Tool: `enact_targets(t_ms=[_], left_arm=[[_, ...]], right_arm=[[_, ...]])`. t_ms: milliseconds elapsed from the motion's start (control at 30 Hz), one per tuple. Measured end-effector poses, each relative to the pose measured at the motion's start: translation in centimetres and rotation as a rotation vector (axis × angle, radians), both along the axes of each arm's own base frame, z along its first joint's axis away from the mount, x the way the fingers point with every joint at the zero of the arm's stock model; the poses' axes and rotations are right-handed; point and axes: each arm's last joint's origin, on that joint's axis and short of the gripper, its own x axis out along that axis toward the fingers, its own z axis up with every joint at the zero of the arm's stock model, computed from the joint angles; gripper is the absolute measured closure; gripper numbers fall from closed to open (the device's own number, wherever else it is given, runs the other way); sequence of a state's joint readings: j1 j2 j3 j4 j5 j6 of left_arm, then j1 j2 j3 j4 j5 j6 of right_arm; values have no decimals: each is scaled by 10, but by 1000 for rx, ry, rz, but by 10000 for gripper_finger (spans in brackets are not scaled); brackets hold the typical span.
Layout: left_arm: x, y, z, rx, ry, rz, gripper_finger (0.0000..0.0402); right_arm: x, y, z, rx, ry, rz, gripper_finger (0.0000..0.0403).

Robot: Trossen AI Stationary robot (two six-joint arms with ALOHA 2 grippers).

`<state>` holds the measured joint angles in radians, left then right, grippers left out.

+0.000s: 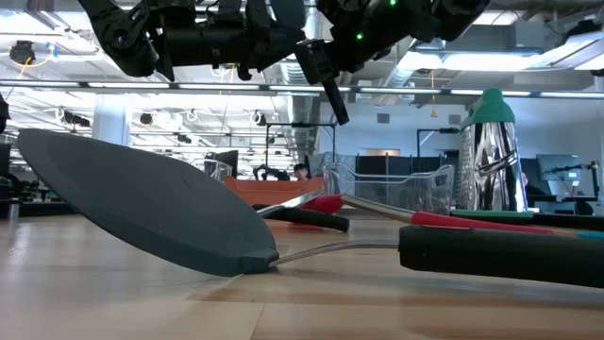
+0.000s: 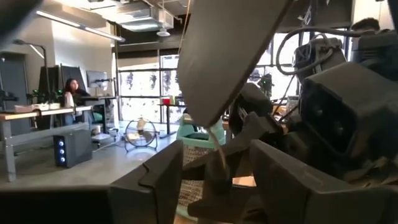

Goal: Pick & Place Kitchen Items
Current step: Put the black spatula into the left transparent bin

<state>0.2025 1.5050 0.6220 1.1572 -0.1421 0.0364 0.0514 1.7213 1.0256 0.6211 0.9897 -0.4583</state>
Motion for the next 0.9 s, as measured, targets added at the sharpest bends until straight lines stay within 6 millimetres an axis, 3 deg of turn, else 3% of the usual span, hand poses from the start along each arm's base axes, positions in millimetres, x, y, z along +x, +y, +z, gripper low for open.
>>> enact_targets(t_ms=[367,633,900], left_arm=[[1,1,1,-16,-12,-3,230],[25,7,-3,-16,4,3,239],[27,11,-5,-20,8,11,256]], right_arm=[[1,3,1,-10,-1,30,301],[1,4,0,-12,10,30,301],[1,5,-3,-13,42,34,301]])
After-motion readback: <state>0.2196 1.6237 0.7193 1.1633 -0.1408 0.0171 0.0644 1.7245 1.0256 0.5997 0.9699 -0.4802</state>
